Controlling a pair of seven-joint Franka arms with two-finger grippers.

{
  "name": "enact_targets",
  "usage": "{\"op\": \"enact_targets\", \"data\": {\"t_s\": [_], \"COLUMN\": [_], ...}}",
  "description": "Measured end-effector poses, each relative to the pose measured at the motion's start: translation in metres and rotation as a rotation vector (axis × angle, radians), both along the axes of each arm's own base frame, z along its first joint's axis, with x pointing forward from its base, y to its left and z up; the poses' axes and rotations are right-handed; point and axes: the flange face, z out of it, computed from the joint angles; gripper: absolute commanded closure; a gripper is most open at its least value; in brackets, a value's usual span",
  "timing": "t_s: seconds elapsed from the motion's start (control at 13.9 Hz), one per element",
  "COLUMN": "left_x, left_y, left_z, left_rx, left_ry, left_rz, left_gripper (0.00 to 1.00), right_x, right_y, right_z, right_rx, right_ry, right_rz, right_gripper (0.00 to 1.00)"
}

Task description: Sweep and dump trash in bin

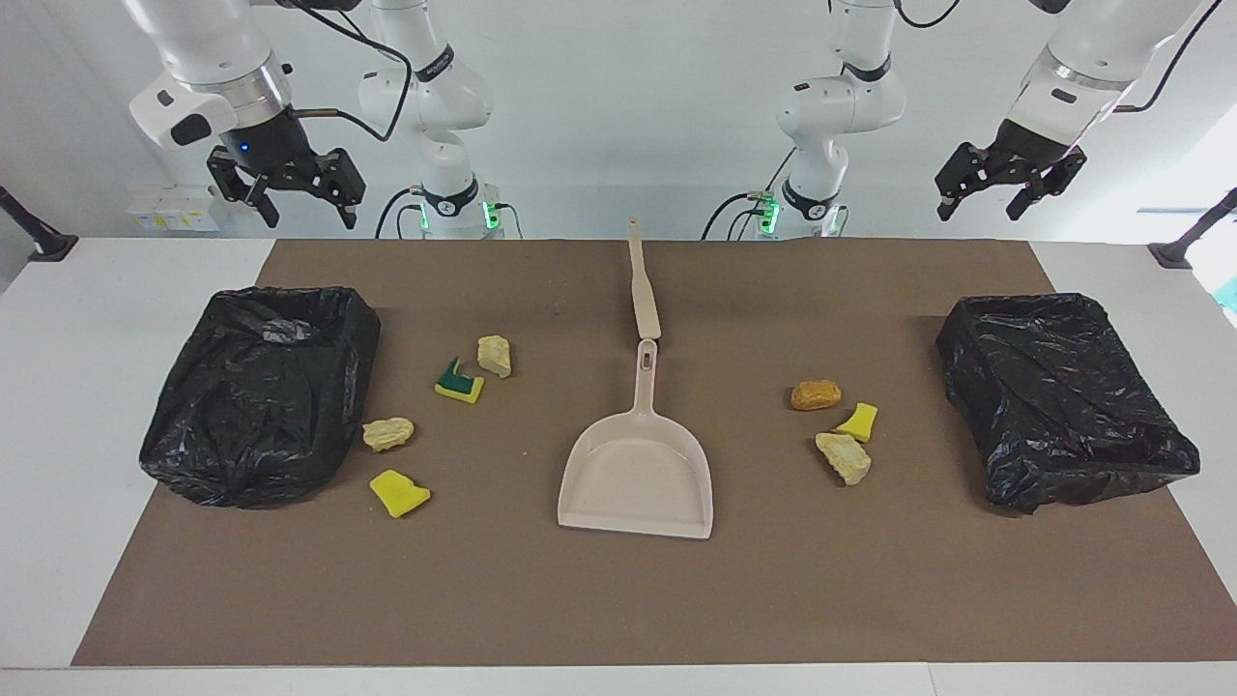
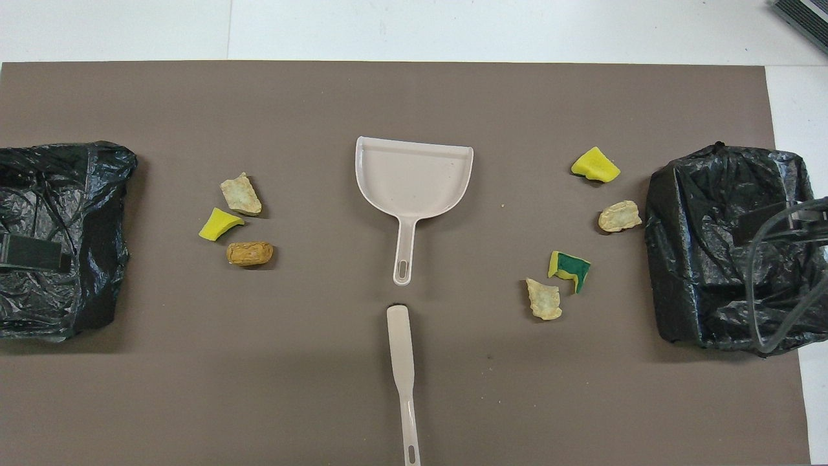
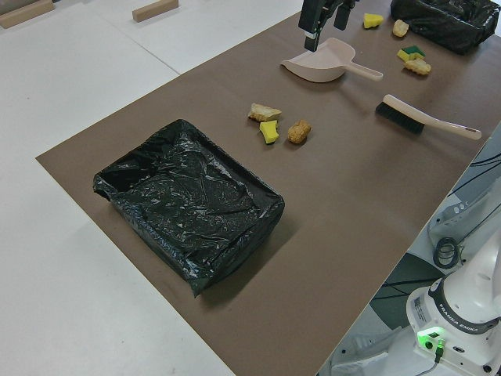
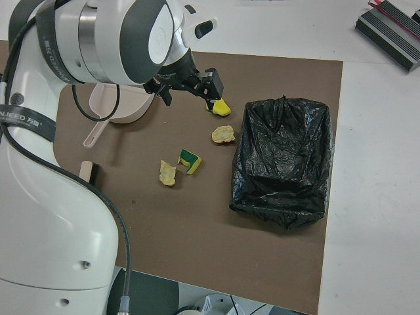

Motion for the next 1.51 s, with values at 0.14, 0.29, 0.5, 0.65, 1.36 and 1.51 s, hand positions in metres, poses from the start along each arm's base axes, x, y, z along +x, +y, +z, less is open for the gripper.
{"op": "enact_targets", "data": {"t_s": [0.14,0.29,0.5,0.65,1.36,1.51], "left_x": [0.0,0.0,0.0,0.0,0.005,0.002], "left_y": [0.0,-0.001,-0.002,-0.004,-0.031,-0.057], "left_z": [0.0,0.0,0.0,0.0,-0.015,-0.024], "left_rx": [0.0,0.0,0.0,0.001,-0.002,-0.002], "left_ry": [-0.001,-0.002,-0.002,-0.001,-0.019,-0.006], "left_rz": [0.0,-0.001,-0.004,-0.007,-0.058,-0.094], "left_gripper": [0.0,0.0,0.0,0.0,0.0,0.0], "right_x": [0.0,-0.001,-0.001,-0.003,-0.012,-0.013], "right_y": [0.001,0.001,-0.005,-0.007,-0.036,-0.03], "right_z": [0.0,-0.001,-0.003,-0.005,0.003,0.004], "right_rx": [0.0,0.0,0.0,-0.003,-0.01,-0.011], "right_ry": [0.001,0.007,0.013,0.033,0.032,0.029], "right_rz": [0.002,0.001,-0.009,-0.013,-0.069,-0.058], "right_gripper": [0.0,0.0,0.0,0.0,0.0,0.0]}}
